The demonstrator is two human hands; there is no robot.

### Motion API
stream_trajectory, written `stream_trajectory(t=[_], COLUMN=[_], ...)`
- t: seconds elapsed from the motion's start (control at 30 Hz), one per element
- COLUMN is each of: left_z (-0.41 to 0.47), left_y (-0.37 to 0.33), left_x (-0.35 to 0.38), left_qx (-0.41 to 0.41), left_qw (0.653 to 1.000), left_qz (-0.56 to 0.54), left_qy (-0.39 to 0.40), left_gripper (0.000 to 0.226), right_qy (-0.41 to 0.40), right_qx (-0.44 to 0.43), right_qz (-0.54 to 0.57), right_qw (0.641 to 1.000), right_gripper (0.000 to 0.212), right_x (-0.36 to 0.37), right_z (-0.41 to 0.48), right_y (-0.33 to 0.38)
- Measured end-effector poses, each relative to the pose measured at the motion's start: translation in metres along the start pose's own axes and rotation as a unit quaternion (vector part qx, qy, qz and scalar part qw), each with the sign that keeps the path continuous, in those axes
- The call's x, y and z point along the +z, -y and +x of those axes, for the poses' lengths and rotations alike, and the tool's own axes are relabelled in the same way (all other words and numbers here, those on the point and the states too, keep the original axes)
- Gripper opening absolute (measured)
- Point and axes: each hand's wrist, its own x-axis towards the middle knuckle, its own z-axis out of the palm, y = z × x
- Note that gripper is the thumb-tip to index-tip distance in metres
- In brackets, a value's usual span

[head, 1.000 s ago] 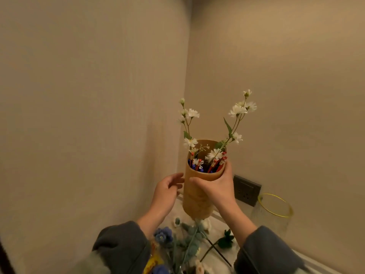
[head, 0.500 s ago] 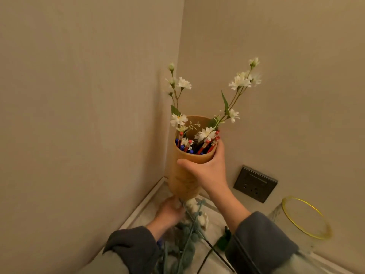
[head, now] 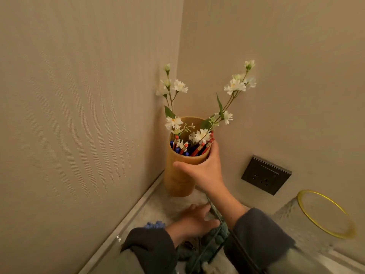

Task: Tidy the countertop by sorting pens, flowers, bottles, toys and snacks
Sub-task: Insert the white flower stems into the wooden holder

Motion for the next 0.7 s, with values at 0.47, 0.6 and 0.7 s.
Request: stream_trajectory(t=[0.47,0.6,0.7], left_z=[-0.003,-0.005,-0.002], left_y=[0.007,0.007,0.009], left_x=[0.000,0.001,0.003], left_qx=[0.034,0.055,0.054], left_qw=[0.985,0.969,0.965], left_qz=[-0.169,-0.237,-0.257], left_qy=[-0.026,-0.034,-0.026], left_gripper=[0.039,0.031,0.032], right_qy=[0.064,0.068,0.099], right_qx=[0.064,0.053,0.046], right_qz=[-0.013,-0.003,-0.014], right_qw=[0.996,0.996,0.994], right_gripper=[0.096,0.083,0.090], right_x=[0.011,0.011,0.009], right_z=[0.001,0.013,0.016], right_y=[-0.047,-0.051,-0.052])
